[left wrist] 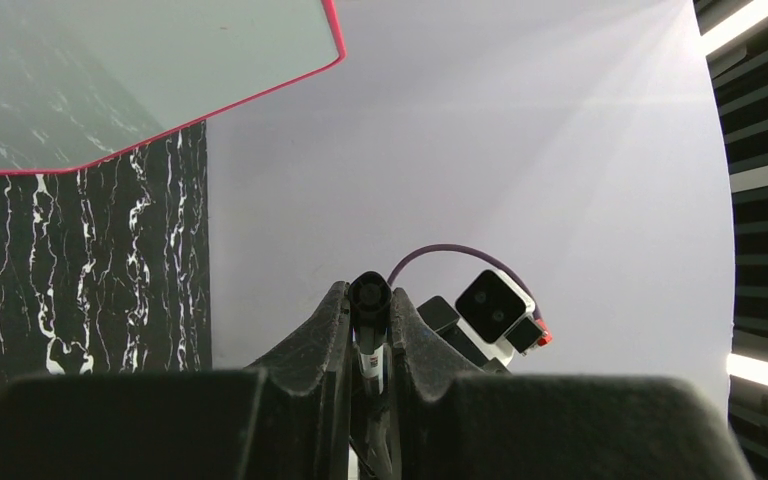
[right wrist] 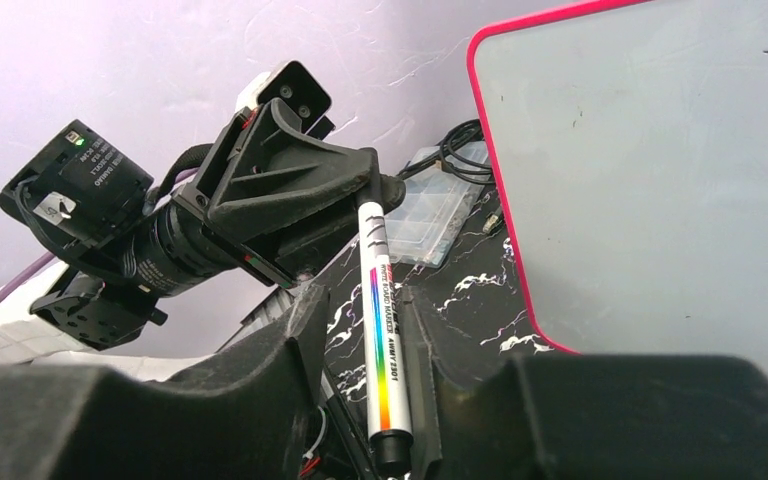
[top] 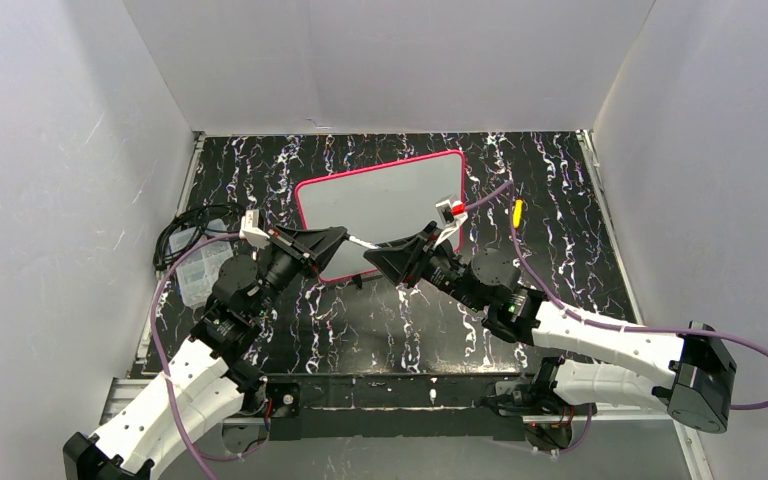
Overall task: Write a sentence on the whiteboard
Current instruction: Open the whiteboard marker at the center of the board, then place the pen cap at the center of the board, then write a sentence on the whiteboard.
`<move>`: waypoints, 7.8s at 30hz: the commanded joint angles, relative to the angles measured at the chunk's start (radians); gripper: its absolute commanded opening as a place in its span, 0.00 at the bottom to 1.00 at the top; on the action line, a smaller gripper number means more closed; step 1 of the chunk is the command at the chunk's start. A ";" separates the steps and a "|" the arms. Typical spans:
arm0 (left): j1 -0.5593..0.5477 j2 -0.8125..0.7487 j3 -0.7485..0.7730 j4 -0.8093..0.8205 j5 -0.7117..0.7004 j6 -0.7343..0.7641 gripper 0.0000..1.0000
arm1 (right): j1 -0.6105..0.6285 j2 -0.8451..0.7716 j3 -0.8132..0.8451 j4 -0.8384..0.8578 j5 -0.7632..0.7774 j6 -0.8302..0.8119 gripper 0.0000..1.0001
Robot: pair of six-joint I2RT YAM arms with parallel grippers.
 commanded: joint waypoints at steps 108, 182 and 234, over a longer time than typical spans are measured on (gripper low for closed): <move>0.495 0.375 0.241 -0.900 0.116 1.139 0.00 | 0.004 -0.280 0.069 -0.536 0.215 -0.201 0.01; 0.560 0.587 0.472 -0.619 0.611 1.636 0.08 | 0.004 0.381 0.433 -0.110 0.230 -0.392 0.01; 0.547 0.536 0.441 -0.615 0.616 1.699 0.00 | 0.005 0.421 0.408 -0.052 0.350 -0.439 0.01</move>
